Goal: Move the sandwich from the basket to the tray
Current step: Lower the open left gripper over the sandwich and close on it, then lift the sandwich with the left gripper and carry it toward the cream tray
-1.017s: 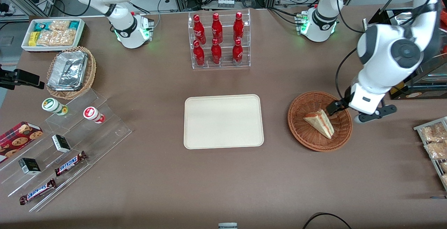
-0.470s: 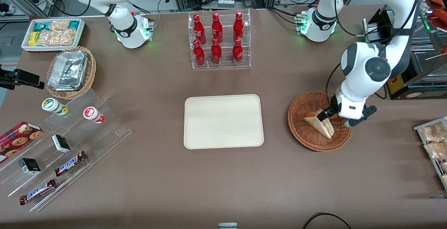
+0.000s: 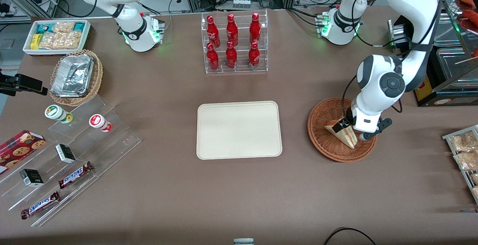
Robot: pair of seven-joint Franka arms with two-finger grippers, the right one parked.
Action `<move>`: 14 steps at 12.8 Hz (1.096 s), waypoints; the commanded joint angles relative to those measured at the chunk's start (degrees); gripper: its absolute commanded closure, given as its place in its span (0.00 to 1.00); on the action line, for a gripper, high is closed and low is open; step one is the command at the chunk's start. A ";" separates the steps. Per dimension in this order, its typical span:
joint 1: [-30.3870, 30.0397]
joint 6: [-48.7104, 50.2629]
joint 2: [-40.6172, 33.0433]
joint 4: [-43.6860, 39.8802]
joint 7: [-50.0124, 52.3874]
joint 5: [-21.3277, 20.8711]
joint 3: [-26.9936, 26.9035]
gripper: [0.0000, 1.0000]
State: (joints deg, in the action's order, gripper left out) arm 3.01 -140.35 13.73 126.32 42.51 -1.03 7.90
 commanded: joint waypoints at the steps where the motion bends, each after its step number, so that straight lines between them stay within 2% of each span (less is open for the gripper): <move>1: 0.77 -2.73 2.69 -0.29 1.52 -1.08 -0.26 0.00; 2: 0.94 -3.00 2.79 -0.11 1.35 -1.17 -0.34 0.00; 3: 0.95 -3.00 2.79 -0.11 1.35 -1.17 -0.34 0.10; 5: 0.95 -3.00 2.79 -0.46 1.00 -1.17 -0.52 0.71; 6: 0.86 -2.91 2.70 -0.72 0.82 -1.17 -0.52 0.94; 7: 0.95 -2.91 2.61 -0.90 0.73 -1.25 -0.61 1.00; 9: 0.86 -0.99 0.34 -1.43 0.64 -2.48 -0.61 1.00; 12: 1.29 11.89 -3.18 -7.90 0.64 -3.79 -0.17 1.00; 14: 4.88 20.16 -3.72 -14.40 1.26 -4.07 0.18 1.00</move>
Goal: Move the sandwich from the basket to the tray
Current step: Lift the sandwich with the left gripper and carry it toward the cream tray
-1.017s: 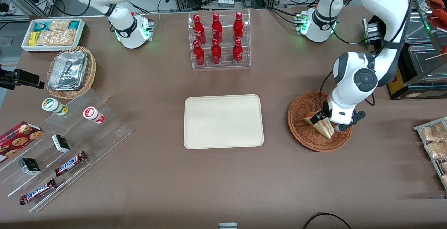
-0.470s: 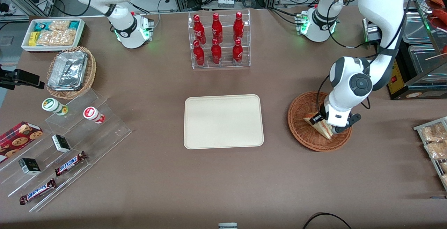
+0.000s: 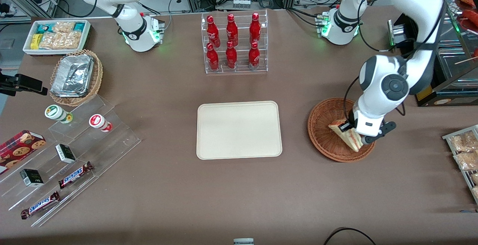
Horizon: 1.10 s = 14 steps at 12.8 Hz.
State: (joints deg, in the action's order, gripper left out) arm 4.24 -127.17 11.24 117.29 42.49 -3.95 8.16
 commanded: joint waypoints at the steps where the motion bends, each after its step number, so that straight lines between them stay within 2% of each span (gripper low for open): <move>1: 5.32 10.76 -0.70 -8.80 1.37 -1.15 -0.08 1.00; 3: 9.45 15.36 -0.17 -12.78 0.76 -0.98 0.01 1.00; 7: 19.12 15.37 3.95 -18.49 4.60 -0.45 0.01 1.00; 10: 26.58 14.76 10.35 -24.19 6.38 -0.80 0.01 1.00; 14: 31.53 14.67 19.59 -34.22 6.99 -0.36 0.01 1.00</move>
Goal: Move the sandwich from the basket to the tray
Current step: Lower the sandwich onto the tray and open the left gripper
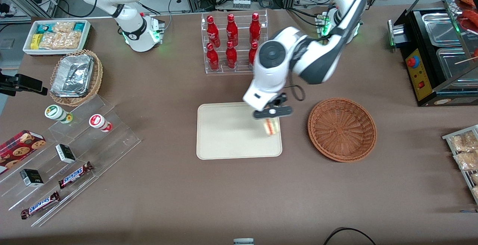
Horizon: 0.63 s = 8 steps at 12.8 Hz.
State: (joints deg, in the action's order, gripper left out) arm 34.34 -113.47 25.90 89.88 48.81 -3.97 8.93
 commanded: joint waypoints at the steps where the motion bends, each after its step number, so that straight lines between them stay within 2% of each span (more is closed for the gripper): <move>1: 2.57 0.71 6.43 -8.04 0.76 -0.34 -0.76 1.00; 8: 6.80 -9.57 14.88 -8.93 1.29 -1.22 -0.85 1.00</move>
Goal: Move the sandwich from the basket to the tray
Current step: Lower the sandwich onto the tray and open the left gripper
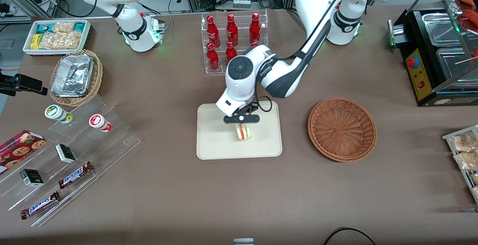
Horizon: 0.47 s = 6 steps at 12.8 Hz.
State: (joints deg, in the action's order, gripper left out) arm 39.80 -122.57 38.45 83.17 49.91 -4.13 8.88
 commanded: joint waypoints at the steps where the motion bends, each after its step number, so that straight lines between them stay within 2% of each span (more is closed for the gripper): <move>1: 1.33 -0.82 2.85 -2.23 -1.30 -1.67 -0.79 1.00; 6: 1.42 -5.48 5.67 -2.05 -6.14 -2.03 -0.70 1.00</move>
State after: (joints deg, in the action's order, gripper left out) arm 40.38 -127.49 42.43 83.06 45.53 -5.71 8.76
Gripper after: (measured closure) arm 0.841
